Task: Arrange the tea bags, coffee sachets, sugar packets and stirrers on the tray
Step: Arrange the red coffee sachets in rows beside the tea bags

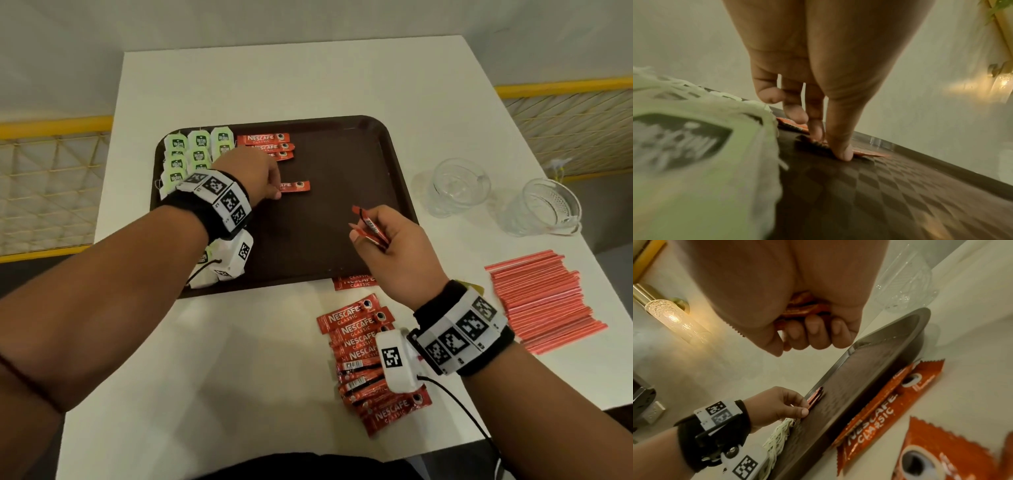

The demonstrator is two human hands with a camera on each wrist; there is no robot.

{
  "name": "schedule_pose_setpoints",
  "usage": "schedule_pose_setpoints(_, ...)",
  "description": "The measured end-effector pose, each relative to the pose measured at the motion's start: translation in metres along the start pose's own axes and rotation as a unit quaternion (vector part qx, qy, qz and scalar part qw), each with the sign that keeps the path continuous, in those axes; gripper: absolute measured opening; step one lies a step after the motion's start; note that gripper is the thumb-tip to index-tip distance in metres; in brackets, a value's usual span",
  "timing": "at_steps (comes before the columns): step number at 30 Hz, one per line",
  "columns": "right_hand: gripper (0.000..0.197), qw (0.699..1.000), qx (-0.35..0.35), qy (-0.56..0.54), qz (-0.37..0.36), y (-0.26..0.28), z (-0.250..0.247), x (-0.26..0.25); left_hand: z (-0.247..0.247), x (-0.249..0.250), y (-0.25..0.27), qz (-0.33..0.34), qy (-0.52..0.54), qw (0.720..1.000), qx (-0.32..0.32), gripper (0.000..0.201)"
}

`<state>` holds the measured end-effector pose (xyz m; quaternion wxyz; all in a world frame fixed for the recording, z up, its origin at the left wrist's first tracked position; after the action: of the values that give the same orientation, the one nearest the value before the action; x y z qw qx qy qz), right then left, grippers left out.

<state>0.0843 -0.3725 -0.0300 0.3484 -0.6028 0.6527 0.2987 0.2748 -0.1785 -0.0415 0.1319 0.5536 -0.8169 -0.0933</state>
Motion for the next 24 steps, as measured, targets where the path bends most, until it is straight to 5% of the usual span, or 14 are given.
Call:
schedule_pose_setpoints(11,0.007,1.000,-0.021,-0.004,-0.003,0.001,0.004,0.003,-0.021,-0.013,-0.034,-0.056,-0.061,0.996,0.035,0.046)
schedule_pose_setpoints(24,0.017,0.995,-0.052,-0.086,0.019,0.003,-0.005,-0.005,-0.024,-0.017,-0.043,-0.062,-0.050,0.996,0.031,0.042)
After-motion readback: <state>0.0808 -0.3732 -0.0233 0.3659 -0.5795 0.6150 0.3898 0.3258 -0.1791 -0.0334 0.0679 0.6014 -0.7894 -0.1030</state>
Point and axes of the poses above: each hand's wrist, its own y-axis away from the middle knuckle, its own z-axis out of the palm, x = y × z, the point moved 1 cm from there along -y, towards the middle knuckle
